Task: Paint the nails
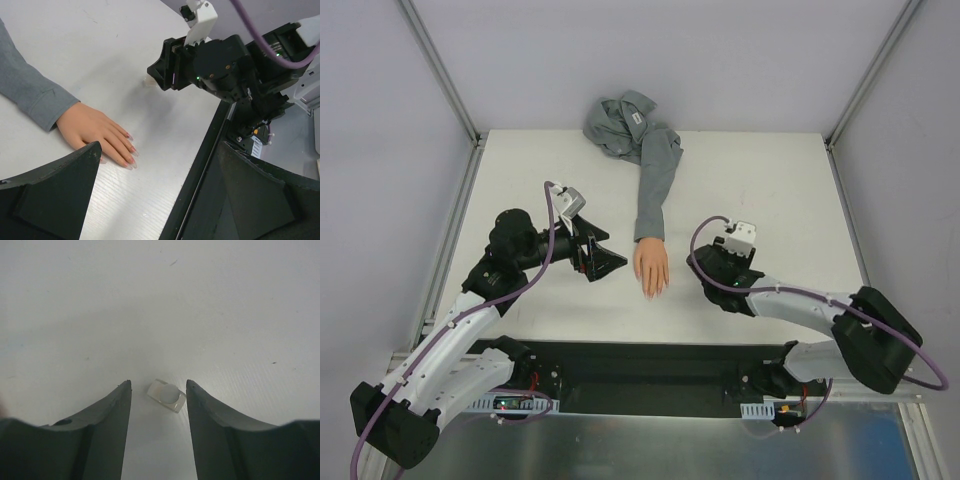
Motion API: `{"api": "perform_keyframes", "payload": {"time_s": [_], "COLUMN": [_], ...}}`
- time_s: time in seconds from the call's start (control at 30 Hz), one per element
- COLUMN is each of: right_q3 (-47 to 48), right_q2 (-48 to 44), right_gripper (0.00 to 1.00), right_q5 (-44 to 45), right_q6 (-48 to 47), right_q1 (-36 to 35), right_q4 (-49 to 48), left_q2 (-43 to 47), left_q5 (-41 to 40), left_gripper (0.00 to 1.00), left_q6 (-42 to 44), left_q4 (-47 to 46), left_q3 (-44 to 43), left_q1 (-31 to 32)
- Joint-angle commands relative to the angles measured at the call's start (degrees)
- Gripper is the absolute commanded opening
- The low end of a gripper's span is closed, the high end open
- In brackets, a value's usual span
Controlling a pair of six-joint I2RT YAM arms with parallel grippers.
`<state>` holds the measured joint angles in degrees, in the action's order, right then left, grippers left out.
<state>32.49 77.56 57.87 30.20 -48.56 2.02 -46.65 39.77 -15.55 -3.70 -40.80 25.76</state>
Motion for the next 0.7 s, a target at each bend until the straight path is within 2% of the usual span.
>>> {"api": "perform_keyframes", "payload": {"time_s": [0.0,0.2,0.33,0.47,0.57,0.6,0.67], "right_q3": [4.77,10.83,19.08,26.56,27.10,27.10,27.01], "right_q2": [-9.78,-27.16,-34.04,-39.40,-43.97,-45.03,-47.67], "right_gripper": [0.50,0.59,0.69,0.72,0.79,0.87,0.97], "right_q5": [-2.58,-9.43,-13.48,-15.68,-18.48,-19.27,-19.20], "right_q6": [-2.42,-10.58,-16.83,-18.95,-21.48,-21.58,-21.14], "right_q1": [0.30,0.22,0.21,0.13,0.13,0.13,0.13], "right_q4": [7.28,19.58,30.74,40.58,41.75,41.92,42.28], "left_q2": [0.51,1.48,2.18,3.23,3.94,4.37,4.64], "left_q5": [0.40,0.22,-0.92,-2.06,-2.94,-3.29,-3.29], "left_gripper": [0.99,0.99,0.99,0.99,0.99,0.99,0.99], "left_q6": [1.14,0.87,0.61,0.35,-0.09,-0.27,-0.53], "left_q4": [-1.39,-1.57,-1.57,-1.66,-1.66,-1.66,-1.66], "left_q3": [-2.01,-2.01,-2.09,-2.09,-2.36,-2.45,-2.88], "left_q1": [-0.62,-0.62,-0.62,-0.62,-0.62,-0.62,-0.62]}}
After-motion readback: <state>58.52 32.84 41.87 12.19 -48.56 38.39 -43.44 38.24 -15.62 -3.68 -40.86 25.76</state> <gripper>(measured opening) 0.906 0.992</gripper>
